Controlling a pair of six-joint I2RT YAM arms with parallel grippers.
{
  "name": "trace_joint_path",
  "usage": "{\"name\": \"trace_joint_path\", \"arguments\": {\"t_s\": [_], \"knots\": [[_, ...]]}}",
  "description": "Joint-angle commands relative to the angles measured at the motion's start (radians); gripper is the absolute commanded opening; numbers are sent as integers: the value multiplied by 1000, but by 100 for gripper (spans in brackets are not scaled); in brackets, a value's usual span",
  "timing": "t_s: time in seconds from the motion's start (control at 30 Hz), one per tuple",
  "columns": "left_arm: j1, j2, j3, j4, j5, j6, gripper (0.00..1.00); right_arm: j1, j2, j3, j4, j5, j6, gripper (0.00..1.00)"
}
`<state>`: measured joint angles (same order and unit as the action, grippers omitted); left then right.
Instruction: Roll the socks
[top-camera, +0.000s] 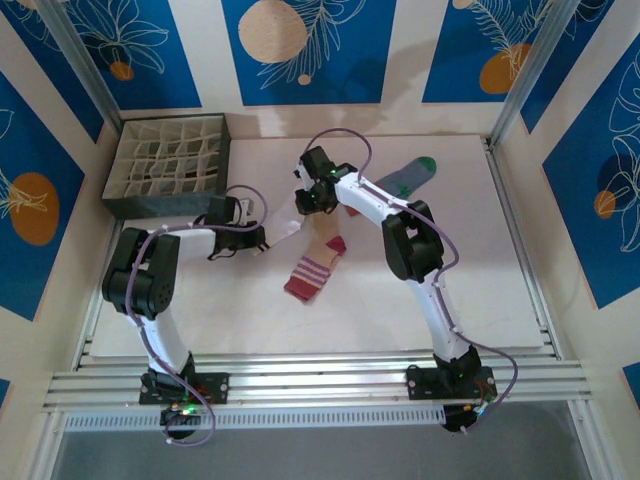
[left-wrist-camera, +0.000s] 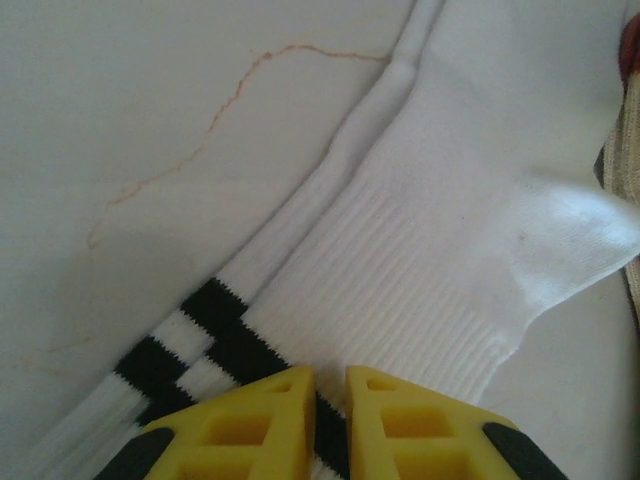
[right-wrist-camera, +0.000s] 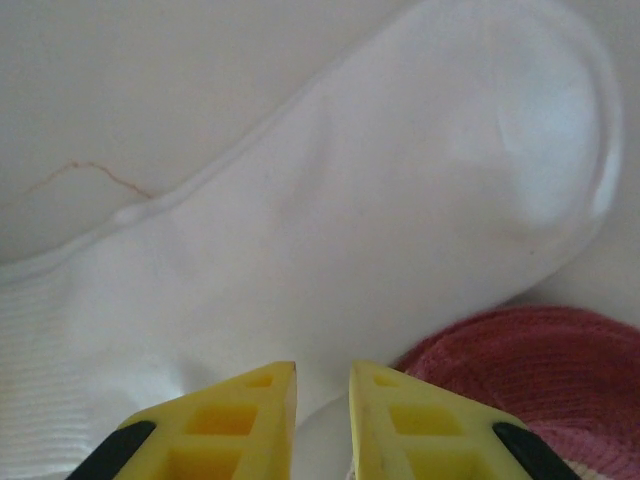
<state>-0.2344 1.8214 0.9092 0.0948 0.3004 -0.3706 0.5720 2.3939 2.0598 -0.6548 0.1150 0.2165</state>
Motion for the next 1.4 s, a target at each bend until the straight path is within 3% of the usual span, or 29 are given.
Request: {"name": "trace_joint_path", "arguments": {"t_s": [0.0, 0.33, 0.6, 0.83, 1.03, 1.27, 1.37], "knots": [[-28, -4, -68, -67, -52, -62, 16, 4, 14, 74, -105, -40, -40, 22], [-133, -61, -161, -59, -100, -182, 16, 5, -29, 24, -64, -46, -91, 23], [-227, -142, -173, -58, -107, -252, 19, 5, -159, -113, 12, -89, -124, 33], [-201, -248, -120, -204, -133, -164, 30, 18, -357, -341, 78, -97, -105, 36], [-131, -223, -131, -198, -77, -143, 31, 68, -476, -544, 107, -104, -48, 36], [-115, -185, -172, -159, -34, -163, 31, 125, -478, -715, 158, -136, 3, 29], [-131, -205, -207, -162, -65, -189, 31, 115, -462, -757, 181, -158, 19, 28]]}}
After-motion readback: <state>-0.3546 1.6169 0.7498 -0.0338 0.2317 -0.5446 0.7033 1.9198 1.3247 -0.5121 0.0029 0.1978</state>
